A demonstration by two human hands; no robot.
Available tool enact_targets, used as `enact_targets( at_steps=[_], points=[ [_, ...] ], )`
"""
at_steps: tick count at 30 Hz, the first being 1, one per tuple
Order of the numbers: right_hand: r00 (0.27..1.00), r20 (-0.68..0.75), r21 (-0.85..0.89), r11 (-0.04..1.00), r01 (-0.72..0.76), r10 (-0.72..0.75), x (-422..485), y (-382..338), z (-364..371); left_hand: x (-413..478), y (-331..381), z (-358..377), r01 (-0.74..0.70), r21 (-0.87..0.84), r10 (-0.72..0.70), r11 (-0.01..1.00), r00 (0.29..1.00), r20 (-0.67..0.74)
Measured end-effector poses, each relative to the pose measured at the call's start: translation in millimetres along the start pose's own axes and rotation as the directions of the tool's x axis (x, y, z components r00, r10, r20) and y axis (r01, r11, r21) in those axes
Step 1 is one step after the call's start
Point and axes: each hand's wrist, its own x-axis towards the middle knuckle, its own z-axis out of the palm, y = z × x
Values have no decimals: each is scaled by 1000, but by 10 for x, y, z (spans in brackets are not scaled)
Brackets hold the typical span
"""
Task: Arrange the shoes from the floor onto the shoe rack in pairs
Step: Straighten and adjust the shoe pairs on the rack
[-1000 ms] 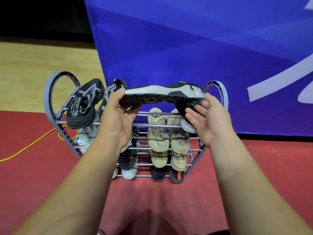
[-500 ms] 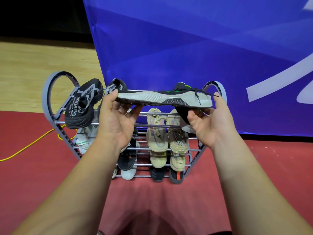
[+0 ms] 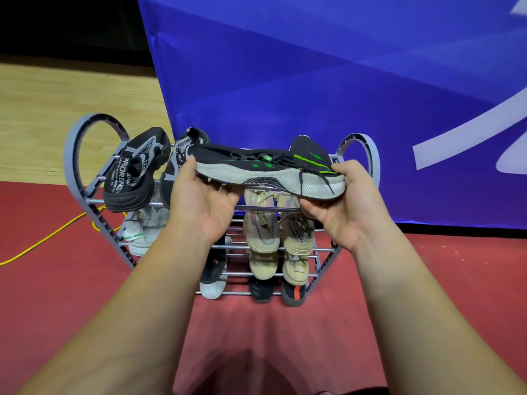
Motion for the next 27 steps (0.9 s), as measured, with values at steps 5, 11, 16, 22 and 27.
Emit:
enact_targets(
  at_steps=[5, 11, 16, 22, 27],
  points=[
    [997, 32, 81, 995, 64, -66, -21, 125, 186, -43, -81, 65, 76, 220, -80, 972, 997, 7],
    [994, 24, 78, 991, 106, -108, 77, 452, 422, -152, -224, 91, -41, 629, -52, 776, 990, 130],
    [998, -38, 183, 981, 61, -55, 159, 755, 583, -136, -242, 9, -141, 821, -36, 553, 981, 193],
    [998, -53, 37, 999, 17, -15, 142, 979, 626, -134, -184, -47, -178, 939, -7, 295, 982, 188],
    [995, -101, -159, 987, -13, -3, 176, 1018, 573, -167, -153, -63, -226, 971, 4, 79, 974, 227]
  ],
)
